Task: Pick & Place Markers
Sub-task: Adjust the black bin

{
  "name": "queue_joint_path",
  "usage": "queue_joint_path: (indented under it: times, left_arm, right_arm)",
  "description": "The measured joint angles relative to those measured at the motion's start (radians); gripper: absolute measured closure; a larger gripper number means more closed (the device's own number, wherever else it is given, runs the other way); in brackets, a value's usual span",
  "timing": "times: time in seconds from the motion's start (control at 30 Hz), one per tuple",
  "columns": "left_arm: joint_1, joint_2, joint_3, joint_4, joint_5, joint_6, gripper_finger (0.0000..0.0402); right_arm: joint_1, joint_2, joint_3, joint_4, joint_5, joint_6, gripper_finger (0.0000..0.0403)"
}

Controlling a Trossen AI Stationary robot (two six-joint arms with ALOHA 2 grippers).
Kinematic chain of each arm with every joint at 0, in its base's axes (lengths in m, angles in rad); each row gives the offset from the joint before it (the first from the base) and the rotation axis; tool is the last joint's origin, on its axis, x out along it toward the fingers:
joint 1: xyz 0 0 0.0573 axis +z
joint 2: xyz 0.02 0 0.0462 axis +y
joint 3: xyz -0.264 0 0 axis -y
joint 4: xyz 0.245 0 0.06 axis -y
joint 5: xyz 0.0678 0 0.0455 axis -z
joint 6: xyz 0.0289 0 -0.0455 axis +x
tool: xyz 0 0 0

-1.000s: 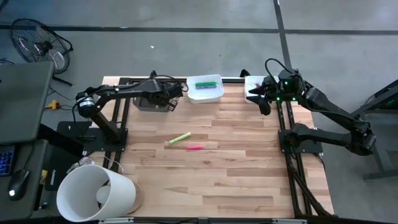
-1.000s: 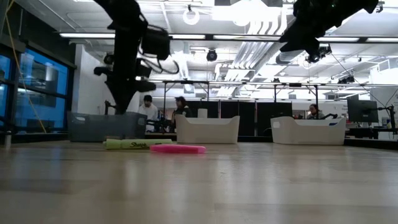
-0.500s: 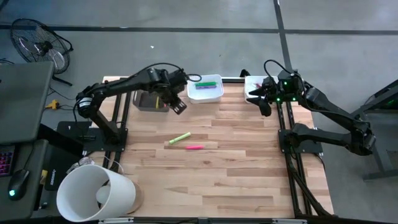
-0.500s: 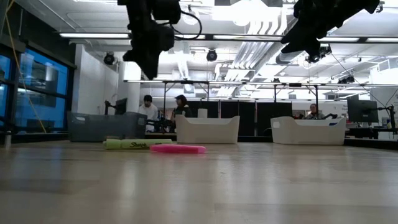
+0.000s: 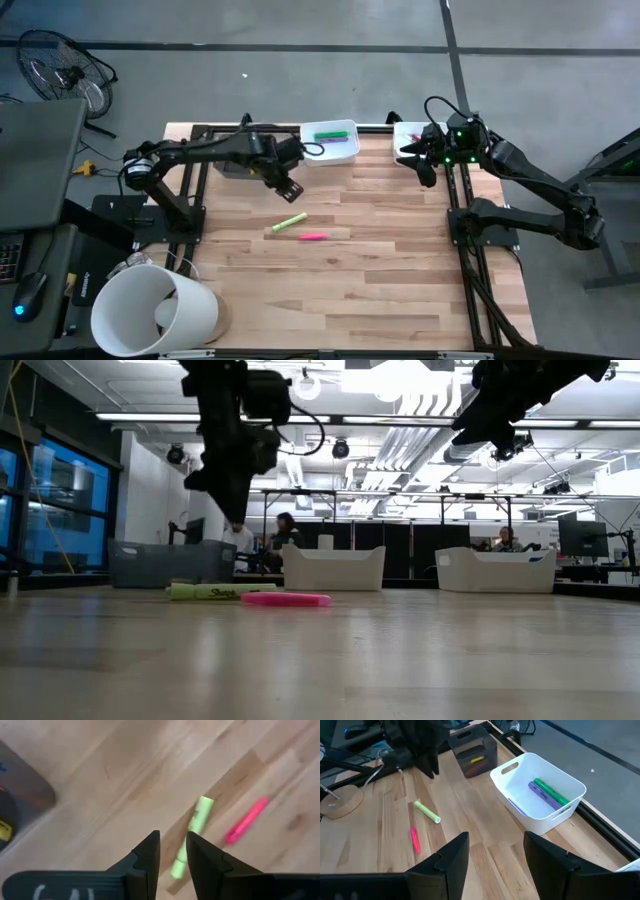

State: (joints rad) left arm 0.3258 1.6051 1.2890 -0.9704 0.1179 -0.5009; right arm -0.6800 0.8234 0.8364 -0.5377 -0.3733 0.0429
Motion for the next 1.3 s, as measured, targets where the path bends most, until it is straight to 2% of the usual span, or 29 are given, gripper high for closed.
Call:
queue_joint_path:
  times: [0.13, 0.3, 0.43, 0.57, 0.83, 1.07, 1.3]
  left_arm:
    - [-0.001, 0.000, -0.075, 0.097, -0.074, -0.056, 0.0310]
    - [0.002, 0.000, -0.135, 0.126, -0.235, -0.110, 0.0310]
    - [0.021, 0.000, -0.175, 0.148, -0.256, -0.111, 0.0310]
    - [0.021, 0.000, -0.197, 0.164, -0.365, -0.125, 0.0310]
    - [0.022, 0.000, -0.229, 0.163, -0.460, -0.126, 0.0310]
    - [0.022, 0.000, -0.292, 0.159, -0.546, -0.200, 0.0310]
    - [0.022, 0.001, -0.349, 0.172, -0.578, -0.258, 0.0310]
  right_arm:
    - [0.000, 0.000, 0.000, 0.000, 0.000, 0.000, 0.0224]
    - [0.000, 0.000, 0.000, 0.000, 0.000, 0.002, 0.0224]
    - [0.000, 0.000, 0.000, 0.000, 0.000, 0.008, 0.0224]
    - [0.000, 0.000, 0.000, 0.000, 0.000, 0.008, 0.0224]
    - [0.000, 0.000, 0.000, 0.000, 0.000, 0.015, 0.0224]
    - [0.000, 0.000, 0.000, -0.001, -0.013, 0.024, 0.0224]
    - [0.000, 0.000, 0.000, -0.005, -0.022, 0.028, 0.0224]
